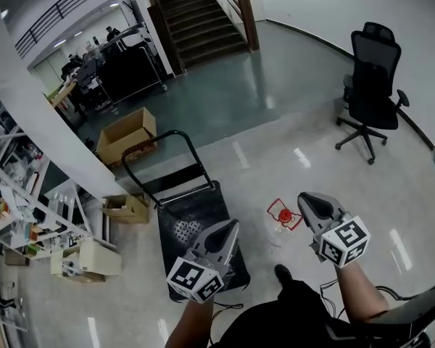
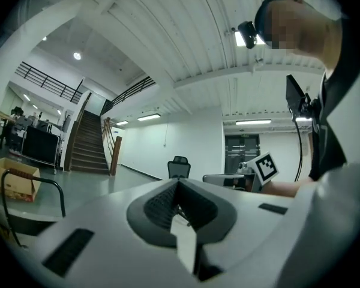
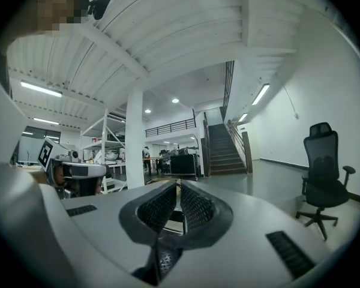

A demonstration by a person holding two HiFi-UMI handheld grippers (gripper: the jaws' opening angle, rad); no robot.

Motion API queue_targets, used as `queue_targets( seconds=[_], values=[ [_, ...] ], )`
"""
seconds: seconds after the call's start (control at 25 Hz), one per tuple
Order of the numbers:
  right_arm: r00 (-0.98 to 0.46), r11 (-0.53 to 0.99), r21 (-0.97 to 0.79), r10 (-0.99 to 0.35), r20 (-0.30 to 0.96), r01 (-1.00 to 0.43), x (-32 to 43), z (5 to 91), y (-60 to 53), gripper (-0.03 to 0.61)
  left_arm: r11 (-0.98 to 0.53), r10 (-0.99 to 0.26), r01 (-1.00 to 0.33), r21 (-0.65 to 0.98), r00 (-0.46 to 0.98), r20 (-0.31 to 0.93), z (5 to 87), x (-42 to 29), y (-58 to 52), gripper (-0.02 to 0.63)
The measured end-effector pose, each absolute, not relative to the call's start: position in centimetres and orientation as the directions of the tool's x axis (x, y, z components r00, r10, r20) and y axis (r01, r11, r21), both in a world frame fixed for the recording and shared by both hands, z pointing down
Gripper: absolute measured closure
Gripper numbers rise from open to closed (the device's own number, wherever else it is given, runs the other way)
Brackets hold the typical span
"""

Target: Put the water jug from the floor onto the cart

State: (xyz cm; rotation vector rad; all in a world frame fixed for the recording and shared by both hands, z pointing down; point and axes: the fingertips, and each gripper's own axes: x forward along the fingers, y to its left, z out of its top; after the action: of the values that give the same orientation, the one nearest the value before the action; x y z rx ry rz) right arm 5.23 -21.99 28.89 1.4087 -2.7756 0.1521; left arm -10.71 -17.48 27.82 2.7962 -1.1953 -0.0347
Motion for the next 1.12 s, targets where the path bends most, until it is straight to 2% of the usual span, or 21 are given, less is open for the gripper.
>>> queue_targets(
  seconds=[0.28,0.6,0.84,1.0,1.12],
  values=[
    [-0.634,0.630,-0.076,-0.769,0.084,-0.773,8.9,29.6,-33.8,0.575,-0.651,-0.749,-0.750,0.116,0.660,0.055,28.3,-6.8,-28.3,0.612],
    [-0.663,0.649,-0.137,-0.733,0.150,-0.748,8.4,33.5,-40.9,0.572,-0.618,-0.764,-0.774,0.137,0.632,0.128,31.7,-6.4,-35.1,0.612],
    [-0.648,0.621,-0.194,-0.697,0.306,-0.760,8.8,42.6,-44.2,0.501,-0.590,-0.751,-0.783,0.199,0.622,0.221,39.2,-6.3,-38.8,0.612],
    [-0.594,0.502,-0.318,-0.685,0.423,-0.805,11.1,52.2,-46.7,0.488,-0.505,-0.778,-0.808,0.304,0.579,0.244,45.3,-5.9,-41.5,0.612],
    [-0.554,0.429,-0.351,-0.646,0.526,-0.832,12.4,59.8,-47.5,0.475,-0.501,-0.735,-0.803,0.322,0.592,0.331,51.4,-4.7,-42.2,0.613]
  ],
)
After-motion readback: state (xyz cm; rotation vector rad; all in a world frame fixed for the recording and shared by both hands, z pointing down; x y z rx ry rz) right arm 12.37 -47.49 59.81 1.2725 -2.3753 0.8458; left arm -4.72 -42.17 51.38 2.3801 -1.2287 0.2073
